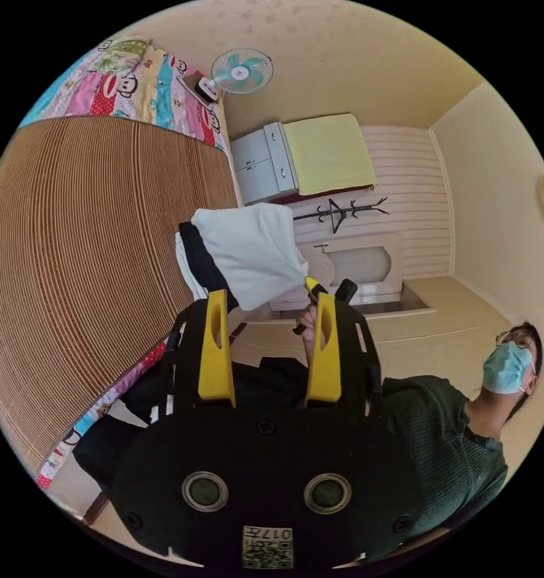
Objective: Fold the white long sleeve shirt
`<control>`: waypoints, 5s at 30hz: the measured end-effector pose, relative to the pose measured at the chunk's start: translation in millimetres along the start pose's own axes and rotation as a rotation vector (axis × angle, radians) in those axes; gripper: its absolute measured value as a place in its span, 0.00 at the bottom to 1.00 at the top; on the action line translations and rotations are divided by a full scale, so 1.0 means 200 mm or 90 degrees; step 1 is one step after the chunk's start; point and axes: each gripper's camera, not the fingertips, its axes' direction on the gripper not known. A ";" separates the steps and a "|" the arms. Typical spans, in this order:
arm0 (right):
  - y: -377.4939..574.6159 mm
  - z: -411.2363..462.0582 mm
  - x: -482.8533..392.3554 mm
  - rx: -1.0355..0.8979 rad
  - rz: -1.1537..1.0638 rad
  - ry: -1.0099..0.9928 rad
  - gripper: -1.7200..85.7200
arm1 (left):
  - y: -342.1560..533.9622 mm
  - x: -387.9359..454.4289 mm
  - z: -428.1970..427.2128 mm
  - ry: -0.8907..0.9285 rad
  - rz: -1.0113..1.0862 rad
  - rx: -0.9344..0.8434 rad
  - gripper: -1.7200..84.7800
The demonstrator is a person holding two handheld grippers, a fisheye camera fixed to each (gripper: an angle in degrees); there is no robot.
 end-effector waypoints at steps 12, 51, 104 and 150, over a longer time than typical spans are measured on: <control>-0.12 0.21 -0.52 0.036 -0.197 -0.269 0.03 | 0.21 0.09 -0.11 0.054 0.277 0.054 0.08; -0.40 0.61 -0.56 0.061 -0.368 -0.217 0.04 | 1.16 0.40 -0.06 -0.013 0.521 0.099 0.10; -0.08 1.43 -1.04 -0.067 -0.318 0.000 0.06 | 1.34 1.56 0.61 -0.456 0.238 0.570 0.04; -0.54 2.38 1.41 -0.737 0.178 0.314 0.16 | 0.59 -0.69 -1.08 -0.663 -0.550 0.081 0.16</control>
